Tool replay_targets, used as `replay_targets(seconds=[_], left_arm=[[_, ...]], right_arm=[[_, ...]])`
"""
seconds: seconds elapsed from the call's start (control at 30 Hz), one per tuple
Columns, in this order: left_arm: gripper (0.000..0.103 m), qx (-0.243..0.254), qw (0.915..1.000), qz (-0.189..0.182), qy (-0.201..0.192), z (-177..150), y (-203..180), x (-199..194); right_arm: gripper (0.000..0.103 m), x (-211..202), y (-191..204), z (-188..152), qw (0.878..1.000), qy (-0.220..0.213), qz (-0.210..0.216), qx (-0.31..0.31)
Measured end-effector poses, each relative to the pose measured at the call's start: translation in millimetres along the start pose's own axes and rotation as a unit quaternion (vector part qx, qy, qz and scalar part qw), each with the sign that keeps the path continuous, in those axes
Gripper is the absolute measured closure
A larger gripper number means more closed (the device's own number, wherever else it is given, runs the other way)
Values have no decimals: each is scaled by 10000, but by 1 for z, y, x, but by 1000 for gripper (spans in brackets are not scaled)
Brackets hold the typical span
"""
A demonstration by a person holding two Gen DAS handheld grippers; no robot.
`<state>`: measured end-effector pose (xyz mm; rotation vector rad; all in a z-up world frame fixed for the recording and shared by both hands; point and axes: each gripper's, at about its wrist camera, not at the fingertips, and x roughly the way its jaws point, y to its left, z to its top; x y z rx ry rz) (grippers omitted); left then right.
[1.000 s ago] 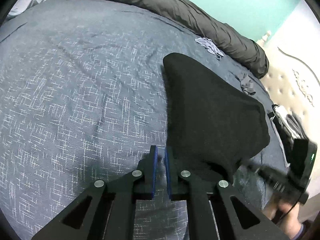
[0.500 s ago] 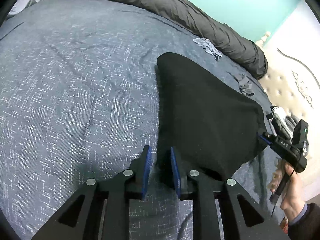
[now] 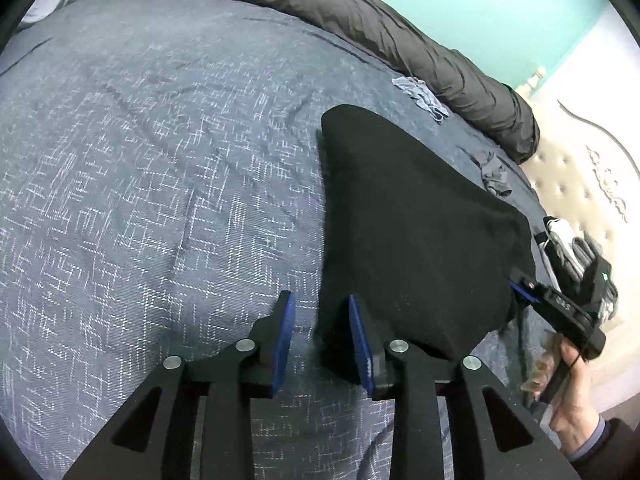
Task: Fold clothes
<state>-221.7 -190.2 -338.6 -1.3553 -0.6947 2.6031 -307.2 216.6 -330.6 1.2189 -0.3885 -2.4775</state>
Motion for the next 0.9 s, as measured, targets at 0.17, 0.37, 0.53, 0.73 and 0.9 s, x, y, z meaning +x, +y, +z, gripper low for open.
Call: replay_targets(seconds=[0.17,0.37,0.53,0.73,0.9], left_arm=[[61,-181,9997,-176,0,1,3,-3],[54,-311,9989,-360,42,2,-1,2],[43,-536,9970,-553,101,3,-3,11],[43,-582,9965,-572,196,5,-9,25],[43,-684,9958,-588,172,9,-7,32]], right_arm=[[74,-37,-24,-13,9991,-247,-60,343],[74,-65,-43,-38,9982,-343,29,486],[73,-72,-41,-51,9979,-406,190,467],[73,-78,-36,-67,9977,-467,405,294],[73,-76,-36,-72,9971,-452,552,270]])
